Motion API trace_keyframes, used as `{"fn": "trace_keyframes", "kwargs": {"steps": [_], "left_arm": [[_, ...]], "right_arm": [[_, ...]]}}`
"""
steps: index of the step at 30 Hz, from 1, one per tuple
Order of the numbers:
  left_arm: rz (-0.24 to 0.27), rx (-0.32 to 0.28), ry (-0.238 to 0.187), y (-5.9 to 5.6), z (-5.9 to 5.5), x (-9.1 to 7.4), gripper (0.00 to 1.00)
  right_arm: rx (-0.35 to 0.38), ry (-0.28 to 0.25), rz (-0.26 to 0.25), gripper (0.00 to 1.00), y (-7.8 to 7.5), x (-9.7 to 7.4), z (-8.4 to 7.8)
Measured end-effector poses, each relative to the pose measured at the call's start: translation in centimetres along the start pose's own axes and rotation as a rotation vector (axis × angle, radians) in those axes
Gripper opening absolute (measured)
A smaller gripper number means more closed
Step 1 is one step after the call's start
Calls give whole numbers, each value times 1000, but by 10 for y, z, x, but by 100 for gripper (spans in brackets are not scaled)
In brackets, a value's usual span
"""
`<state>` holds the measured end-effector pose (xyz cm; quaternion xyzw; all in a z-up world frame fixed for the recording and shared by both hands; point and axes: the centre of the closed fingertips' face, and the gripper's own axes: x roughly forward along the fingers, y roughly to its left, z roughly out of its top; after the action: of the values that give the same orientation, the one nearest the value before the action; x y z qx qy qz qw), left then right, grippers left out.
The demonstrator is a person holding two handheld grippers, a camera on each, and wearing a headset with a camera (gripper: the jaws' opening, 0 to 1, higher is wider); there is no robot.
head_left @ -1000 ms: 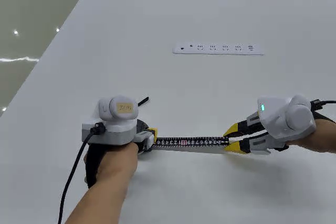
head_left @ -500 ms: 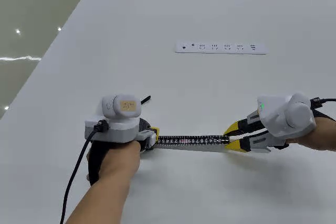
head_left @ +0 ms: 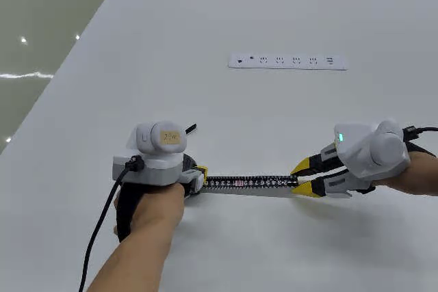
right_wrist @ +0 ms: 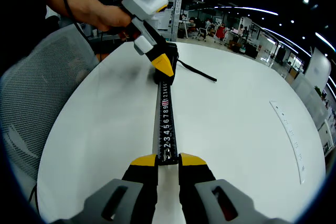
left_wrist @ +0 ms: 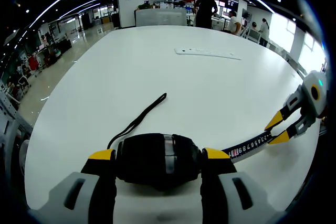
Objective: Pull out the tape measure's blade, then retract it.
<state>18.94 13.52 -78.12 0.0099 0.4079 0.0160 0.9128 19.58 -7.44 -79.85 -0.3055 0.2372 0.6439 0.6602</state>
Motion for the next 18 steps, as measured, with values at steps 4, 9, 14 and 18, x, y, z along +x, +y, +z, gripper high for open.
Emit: {"fn": "trace_keyframes", "kwargs": {"steps": [4,9,14,18], "left_arm": [[-1,1,0,0,0,1,61],[-1,0,0,1,0,2,61],[0,0,-4,1,0,1,61],[0,-2,-3,0,0,1,61]], "right_arm": [[-1,-1,1,14,0,1,1],[-4,-1,3,14,1,1,4],[-5,0,6,14,1,3,4],[-5,1,6,14,0,4,3]]}}
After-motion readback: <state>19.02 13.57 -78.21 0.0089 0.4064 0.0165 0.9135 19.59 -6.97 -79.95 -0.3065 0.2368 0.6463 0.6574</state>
